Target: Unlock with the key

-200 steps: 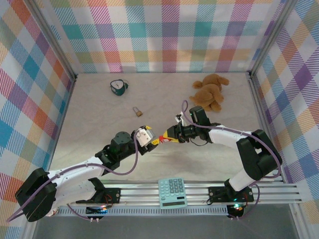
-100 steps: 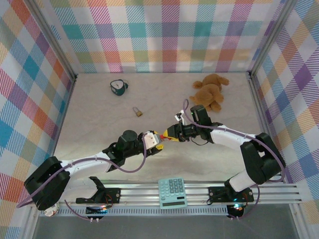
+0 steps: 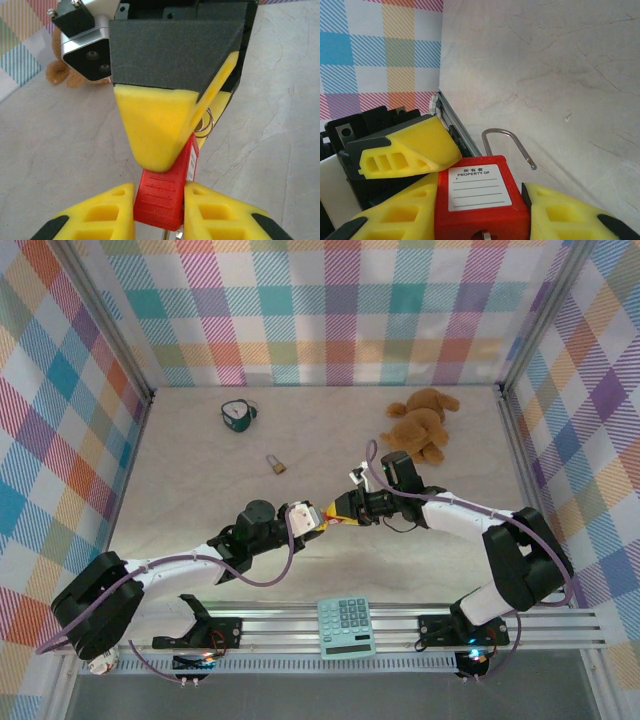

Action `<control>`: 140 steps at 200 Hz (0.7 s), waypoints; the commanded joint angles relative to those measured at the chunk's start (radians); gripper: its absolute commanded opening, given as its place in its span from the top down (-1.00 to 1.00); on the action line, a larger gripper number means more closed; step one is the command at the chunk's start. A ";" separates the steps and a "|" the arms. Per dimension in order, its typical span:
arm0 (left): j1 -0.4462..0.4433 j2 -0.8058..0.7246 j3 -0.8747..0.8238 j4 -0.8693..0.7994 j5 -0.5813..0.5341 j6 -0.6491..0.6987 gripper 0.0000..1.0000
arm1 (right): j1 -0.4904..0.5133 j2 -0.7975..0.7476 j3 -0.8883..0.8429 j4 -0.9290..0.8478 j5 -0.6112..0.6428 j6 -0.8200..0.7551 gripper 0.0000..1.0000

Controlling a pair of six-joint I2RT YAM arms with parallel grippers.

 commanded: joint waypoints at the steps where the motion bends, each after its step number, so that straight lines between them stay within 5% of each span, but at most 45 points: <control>1: -0.007 -0.003 0.014 0.051 0.018 0.005 0.66 | 0.009 -0.016 0.005 0.037 -0.029 -0.005 0.38; 55: -0.009 -0.029 0.022 -0.001 0.016 0.018 0.97 | 0.012 -0.013 0.019 0.042 -0.031 -0.005 0.37; 140: -0.007 -0.072 0.024 -0.069 0.006 0.026 1.00 | 0.010 -0.067 0.052 -0.074 0.041 -0.088 -0.03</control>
